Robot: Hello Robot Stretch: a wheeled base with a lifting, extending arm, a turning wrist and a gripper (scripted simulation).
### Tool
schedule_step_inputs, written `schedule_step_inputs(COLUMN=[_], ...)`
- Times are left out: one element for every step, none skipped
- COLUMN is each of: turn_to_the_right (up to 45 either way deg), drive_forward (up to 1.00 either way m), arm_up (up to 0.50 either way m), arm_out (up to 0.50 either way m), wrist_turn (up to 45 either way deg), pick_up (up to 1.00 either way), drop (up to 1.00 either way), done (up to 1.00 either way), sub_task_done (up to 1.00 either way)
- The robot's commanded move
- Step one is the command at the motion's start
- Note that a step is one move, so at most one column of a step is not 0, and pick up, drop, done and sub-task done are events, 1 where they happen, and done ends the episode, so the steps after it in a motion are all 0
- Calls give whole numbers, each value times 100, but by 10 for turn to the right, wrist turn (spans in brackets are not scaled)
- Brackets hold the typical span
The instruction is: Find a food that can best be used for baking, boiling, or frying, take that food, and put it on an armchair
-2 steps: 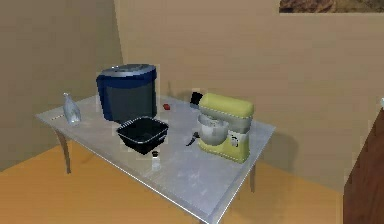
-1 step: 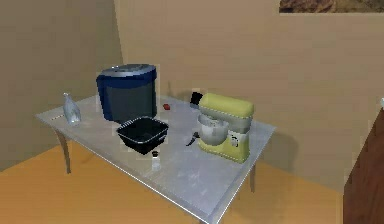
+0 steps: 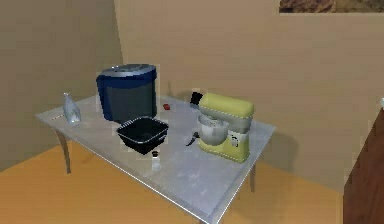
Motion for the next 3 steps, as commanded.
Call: schedule_step_inputs(turn_to_the_right=[0,0,0], drive_forward=[0,0,0], arm_up=[0,10,2], arm_out=[0,0,0], wrist_turn=[0,0,0], pick_up=[100,0,0], drop=[0,0,0], done=[0,0,0], sub_task_done=[0,0,0])
